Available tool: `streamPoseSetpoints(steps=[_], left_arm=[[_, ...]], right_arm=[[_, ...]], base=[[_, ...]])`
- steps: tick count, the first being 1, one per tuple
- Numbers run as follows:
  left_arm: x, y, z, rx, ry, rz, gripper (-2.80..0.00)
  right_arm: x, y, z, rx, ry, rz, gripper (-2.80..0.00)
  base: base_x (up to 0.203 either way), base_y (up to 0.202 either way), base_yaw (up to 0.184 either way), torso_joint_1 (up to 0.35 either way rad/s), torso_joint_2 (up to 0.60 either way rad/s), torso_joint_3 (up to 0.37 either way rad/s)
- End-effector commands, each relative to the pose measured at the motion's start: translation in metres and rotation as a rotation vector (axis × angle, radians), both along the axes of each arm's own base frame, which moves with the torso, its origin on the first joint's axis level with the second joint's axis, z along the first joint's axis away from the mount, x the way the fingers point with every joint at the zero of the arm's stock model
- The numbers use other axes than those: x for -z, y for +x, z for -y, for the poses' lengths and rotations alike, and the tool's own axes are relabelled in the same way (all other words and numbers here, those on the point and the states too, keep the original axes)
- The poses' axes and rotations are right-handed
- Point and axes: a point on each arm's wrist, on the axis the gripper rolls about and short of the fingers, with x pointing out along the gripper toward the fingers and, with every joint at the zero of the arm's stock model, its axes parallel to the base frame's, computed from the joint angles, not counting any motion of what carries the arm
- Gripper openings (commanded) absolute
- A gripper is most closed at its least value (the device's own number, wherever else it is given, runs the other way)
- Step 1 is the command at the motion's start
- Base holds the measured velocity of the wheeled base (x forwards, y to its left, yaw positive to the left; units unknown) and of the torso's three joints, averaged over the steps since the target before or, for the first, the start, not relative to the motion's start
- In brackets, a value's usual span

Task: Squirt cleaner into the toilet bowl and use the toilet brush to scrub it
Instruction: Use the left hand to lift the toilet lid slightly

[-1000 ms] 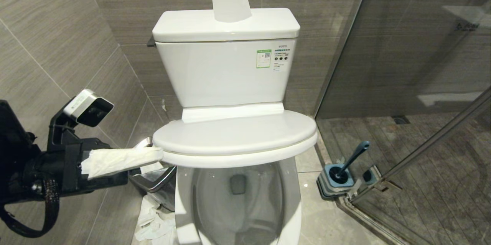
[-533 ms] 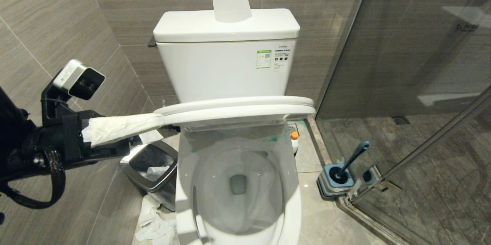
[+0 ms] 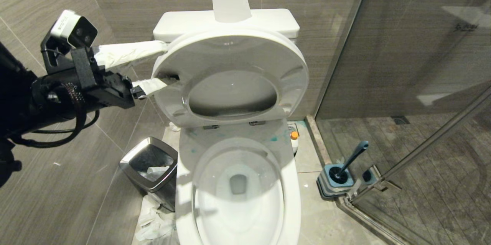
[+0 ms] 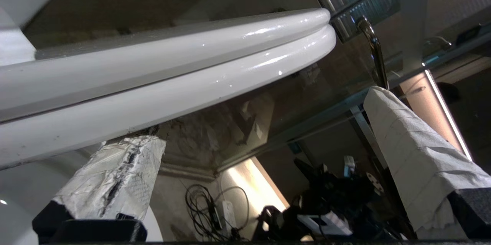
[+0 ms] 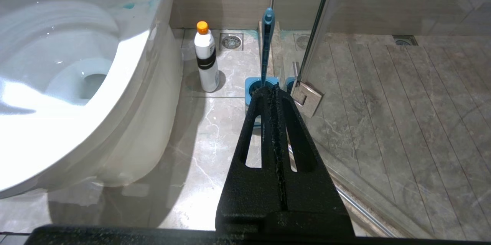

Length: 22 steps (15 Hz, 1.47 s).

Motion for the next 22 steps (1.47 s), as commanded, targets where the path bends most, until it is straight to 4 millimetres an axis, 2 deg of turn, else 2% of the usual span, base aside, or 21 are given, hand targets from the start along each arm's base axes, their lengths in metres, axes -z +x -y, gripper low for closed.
streamPoseSetpoints(steps=[1,7,13,22], left_arm=[[0.000,0.025,0.002,-0.031,-0.011,0.003,0.00],[-0.003,0.074,-0.014,-0.134,0.003,0.120,0.00],[0.017,0.108,-0.021,-0.224,0.096,0.248,0.00],[0.022,0.140,-0.018,-0.367,0.103,0.309,0.00]], right_arm=[[0.000,0.000,0.000,0.000,0.000,-0.001,-2.80],[0.000,0.000,0.000,0.000,0.000,-0.001,-2.80],[0.000,0.000,0.000,0.000,0.000,-0.001,-2.80],[0.000,0.000,0.000,0.000,0.000,-0.001,-2.80]], base=[[0.000,0.000,0.000,0.000,0.00,0.000],[0.000,0.000,0.000,0.000,0.00,0.000],[0.000,0.000,0.000,0.000,0.00,0.000],[0.000,0.000,0.000,0.000,0.00,0.000]])
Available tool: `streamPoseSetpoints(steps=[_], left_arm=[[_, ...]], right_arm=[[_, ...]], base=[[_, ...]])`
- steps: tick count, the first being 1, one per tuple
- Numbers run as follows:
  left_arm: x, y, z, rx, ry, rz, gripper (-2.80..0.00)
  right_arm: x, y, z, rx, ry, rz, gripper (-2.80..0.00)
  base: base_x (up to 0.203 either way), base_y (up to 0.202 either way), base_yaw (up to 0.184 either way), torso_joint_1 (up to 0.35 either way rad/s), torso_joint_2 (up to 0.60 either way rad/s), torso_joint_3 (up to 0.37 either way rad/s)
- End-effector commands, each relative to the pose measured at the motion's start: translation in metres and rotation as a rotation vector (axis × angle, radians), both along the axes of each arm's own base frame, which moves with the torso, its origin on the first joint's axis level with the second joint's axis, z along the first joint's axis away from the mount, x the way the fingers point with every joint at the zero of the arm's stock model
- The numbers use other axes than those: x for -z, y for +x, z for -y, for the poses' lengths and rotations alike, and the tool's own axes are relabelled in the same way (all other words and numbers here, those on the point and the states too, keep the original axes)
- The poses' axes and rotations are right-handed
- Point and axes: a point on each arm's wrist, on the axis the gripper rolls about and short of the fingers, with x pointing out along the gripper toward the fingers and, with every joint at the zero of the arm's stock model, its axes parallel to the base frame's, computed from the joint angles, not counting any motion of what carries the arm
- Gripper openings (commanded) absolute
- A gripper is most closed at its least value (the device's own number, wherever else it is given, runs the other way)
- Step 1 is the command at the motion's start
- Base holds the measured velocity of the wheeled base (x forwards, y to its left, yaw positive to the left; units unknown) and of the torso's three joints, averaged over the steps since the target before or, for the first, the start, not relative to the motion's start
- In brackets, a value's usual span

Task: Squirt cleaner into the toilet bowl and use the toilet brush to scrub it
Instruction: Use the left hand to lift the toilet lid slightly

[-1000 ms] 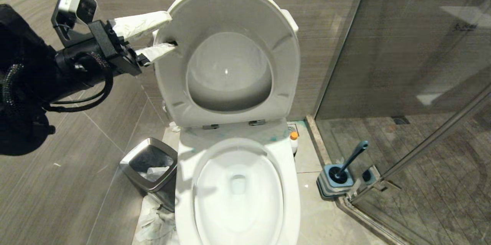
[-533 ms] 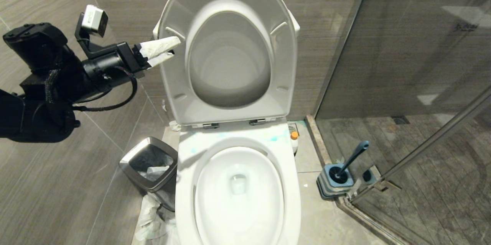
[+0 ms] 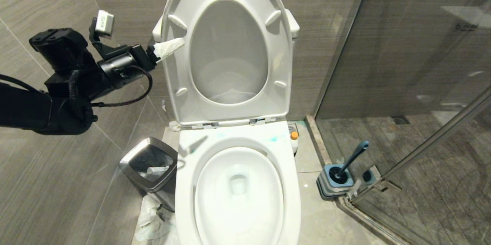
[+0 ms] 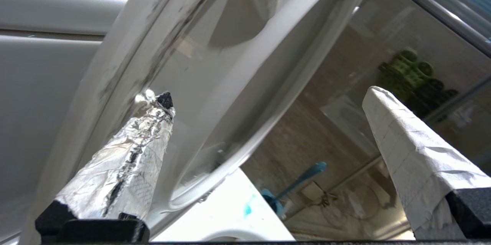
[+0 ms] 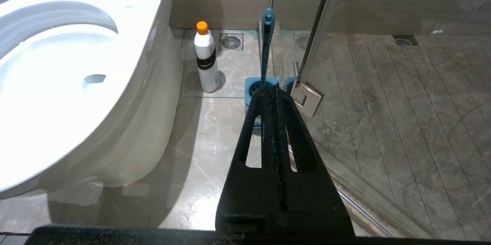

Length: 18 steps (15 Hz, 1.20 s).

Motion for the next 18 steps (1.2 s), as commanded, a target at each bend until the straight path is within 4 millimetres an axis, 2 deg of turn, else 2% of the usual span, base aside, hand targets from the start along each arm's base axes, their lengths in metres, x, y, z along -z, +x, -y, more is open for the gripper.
streamPoseSetpoints(steps=[1,13,16,18], left_arm=[[0.008,0.008,0.003,-0.015,-0.007,-0.016,0.00],[0.025,0.019,0.011,-0.128,0.025,0.013,0.00],[0.009,0.008,0.010,-0.133,0.007,0.030,0.00],[-0.013,-0.011,0.008,-0.107,-0.065,-0.013,0.00]], right_arm=[[0.000,0.000,0.000,0.000,0.000,-0.001,-2.80],[0.000,0.000,0.000,0.000,0.000,-0.001,-2.80],[0.000,0.000,0.000,0.000,0.001,-0.001,-2.80],[0.000,0.000,0.000,0.000,0.001,-0.001,-2.80]], base=[[0.000,0.000,0.000,0.000,0.00,0.000],[0.000,0.000,0.000,0.000,0.00,0.000],[0.000,0.000,0.000,0.000,0.00,0.000],[0.000,0.000,0.000,0.017,0.00,0.001]])
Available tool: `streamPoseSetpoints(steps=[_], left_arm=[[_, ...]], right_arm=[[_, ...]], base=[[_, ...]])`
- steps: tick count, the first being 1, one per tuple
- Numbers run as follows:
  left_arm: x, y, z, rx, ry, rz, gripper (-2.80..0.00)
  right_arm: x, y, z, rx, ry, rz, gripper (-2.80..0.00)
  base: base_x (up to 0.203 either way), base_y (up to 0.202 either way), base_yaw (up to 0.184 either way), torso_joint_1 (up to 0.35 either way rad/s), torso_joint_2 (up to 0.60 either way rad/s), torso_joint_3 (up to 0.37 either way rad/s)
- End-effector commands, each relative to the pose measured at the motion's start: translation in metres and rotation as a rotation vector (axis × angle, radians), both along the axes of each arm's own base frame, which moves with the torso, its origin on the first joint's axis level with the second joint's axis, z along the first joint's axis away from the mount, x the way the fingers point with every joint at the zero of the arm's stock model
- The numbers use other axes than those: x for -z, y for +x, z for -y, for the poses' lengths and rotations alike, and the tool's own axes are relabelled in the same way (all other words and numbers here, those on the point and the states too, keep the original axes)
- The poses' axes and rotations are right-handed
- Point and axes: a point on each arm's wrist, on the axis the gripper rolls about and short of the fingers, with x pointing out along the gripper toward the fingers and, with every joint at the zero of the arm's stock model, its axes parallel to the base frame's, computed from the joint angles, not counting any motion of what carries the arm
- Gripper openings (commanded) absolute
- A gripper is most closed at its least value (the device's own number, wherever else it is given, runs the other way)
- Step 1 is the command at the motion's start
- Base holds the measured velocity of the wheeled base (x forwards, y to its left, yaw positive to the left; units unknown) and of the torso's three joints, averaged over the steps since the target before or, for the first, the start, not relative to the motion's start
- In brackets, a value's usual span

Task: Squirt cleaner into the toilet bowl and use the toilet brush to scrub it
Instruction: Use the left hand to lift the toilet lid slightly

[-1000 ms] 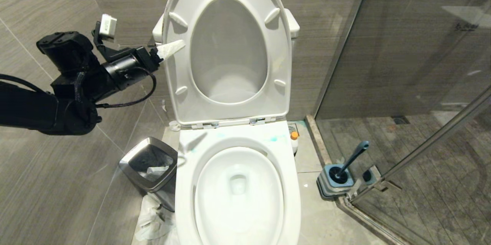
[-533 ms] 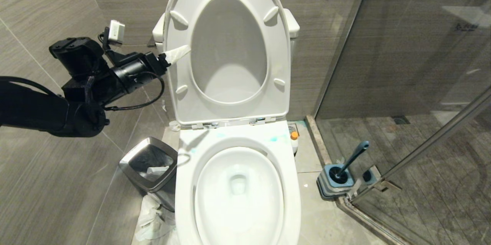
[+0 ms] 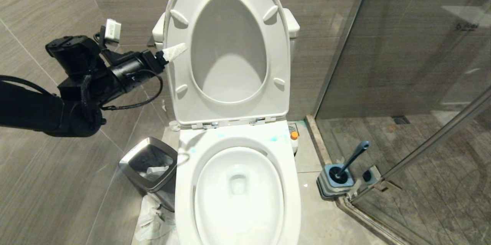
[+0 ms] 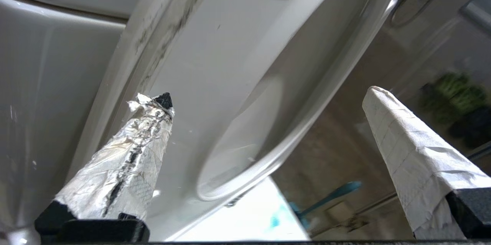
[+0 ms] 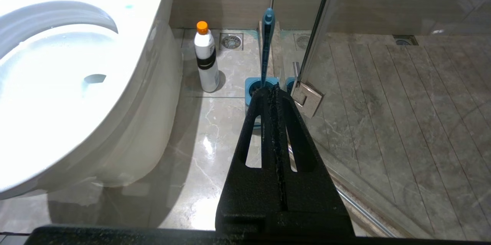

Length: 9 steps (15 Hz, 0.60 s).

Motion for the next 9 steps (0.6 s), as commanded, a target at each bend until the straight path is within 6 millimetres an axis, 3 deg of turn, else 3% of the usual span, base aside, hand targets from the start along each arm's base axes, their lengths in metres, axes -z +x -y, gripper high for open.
streamPoseSetpoints(steps=[1,6,7,8,9], left_arm=[[-0.036,-0.029,-0.003,0.036,-0.094,-0.020,0.00],[-0.083,-0.091,-0.008,0.059,-0.185,-0.191,0.00],[-0.087,-0.100,-0.009,0.054,-0.173,-0.189,-1.86],[-0.089,-0.108,-0.010,0.042,-0.141,-0.179,-2.80],[-0.093,-0.116,-0.011,0.033,-0.113,-0.159,-2.80]], right_arm=[[0.000,0.000,0.000,0.000,0.001,-0.001,-2.80],[0.000,0.000,0.000,0.000,-0.001,-0.001,-2.80],[0.000,0.000,0.000,0.000,-0.001,-0.001,-2.80],[0.000,0.000,0.000,0.000,-0.001,-0.001,-2.80],[0.000,0.000,0.000,0.000,0.000,-0.001,-2.80]], base=[[0.000,0.000,0.000,0.000,0.00,0.000],[0.000,0.000,0.000,0.000,0.00,0.000],[0.000,0.000,0.000,0.000,0.00,0.000],[0.000,0.000,0.000,0.000,0.00,0.000],[0.000,0.000,0.000,0.000,0.00,0.000]])
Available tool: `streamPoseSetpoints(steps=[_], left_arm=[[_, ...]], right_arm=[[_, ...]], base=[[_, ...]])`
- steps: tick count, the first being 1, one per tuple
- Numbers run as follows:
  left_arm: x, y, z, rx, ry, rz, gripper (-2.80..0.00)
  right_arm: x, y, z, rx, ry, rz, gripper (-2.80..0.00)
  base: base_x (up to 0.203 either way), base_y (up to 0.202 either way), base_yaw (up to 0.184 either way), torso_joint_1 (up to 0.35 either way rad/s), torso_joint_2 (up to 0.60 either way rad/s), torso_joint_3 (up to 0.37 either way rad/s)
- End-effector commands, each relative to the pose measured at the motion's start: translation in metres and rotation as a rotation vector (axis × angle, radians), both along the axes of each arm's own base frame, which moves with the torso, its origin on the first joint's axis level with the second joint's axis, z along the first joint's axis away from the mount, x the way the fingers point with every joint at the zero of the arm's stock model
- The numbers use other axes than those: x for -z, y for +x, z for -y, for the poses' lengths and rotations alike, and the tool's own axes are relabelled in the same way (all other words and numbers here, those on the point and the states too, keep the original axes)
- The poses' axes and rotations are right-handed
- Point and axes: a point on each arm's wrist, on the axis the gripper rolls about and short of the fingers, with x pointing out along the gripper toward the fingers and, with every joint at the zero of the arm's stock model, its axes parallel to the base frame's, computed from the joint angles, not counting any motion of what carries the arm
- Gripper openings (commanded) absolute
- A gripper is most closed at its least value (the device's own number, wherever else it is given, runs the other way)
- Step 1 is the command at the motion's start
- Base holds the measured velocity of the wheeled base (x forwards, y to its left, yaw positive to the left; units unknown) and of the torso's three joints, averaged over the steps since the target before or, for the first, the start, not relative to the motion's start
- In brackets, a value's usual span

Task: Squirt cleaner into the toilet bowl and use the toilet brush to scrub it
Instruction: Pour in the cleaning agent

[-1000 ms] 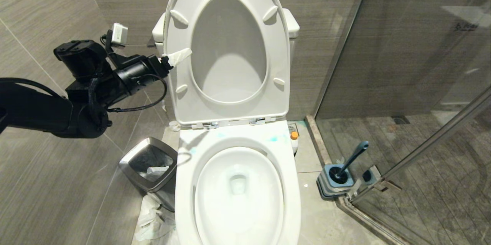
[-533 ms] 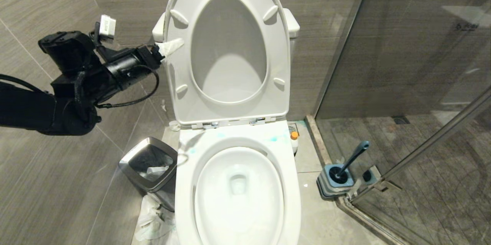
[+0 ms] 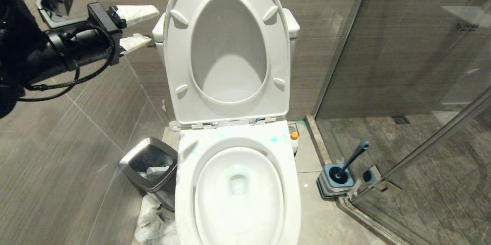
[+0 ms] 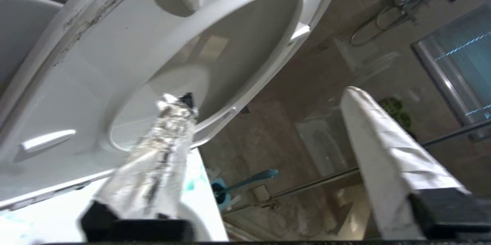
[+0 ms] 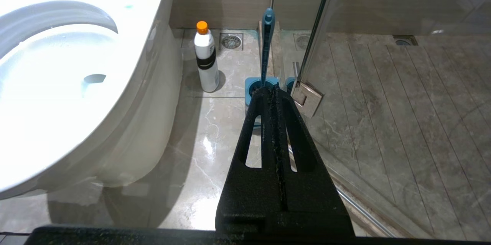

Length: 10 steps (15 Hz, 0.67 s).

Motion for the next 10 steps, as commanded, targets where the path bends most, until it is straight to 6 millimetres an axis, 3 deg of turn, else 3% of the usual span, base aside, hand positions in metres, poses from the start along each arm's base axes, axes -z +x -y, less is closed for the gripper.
streamPoseSetpoints(steps=[1,5,10], left_arm=[[-0.024,-0.033,-0.003,-0.006,0.030,0.088,-2.80],[-0.044,-0.083,-0.008,-0.078,0.169,0.201,-2.80],[-0.057,-0.182,-0.018,-0.241,0.357,0.382,-2.80]], right_arm=[[0.000,0.000,0.000,0.000,0.001,-0.001,-2.80],[0.000,0.000,0.000,0.000,0.000,-0.001,-2.80],[0.000,0.000,0.000,0.000,0.001,-0.001,-2.80]], base=[[0.000,0.000,0.000,0.000,0.00,0.000],[0.000,0.000,0.000,0.000,0.00,0.000],[0.000,0.000,0.000,0.000,0.00,0.000]])
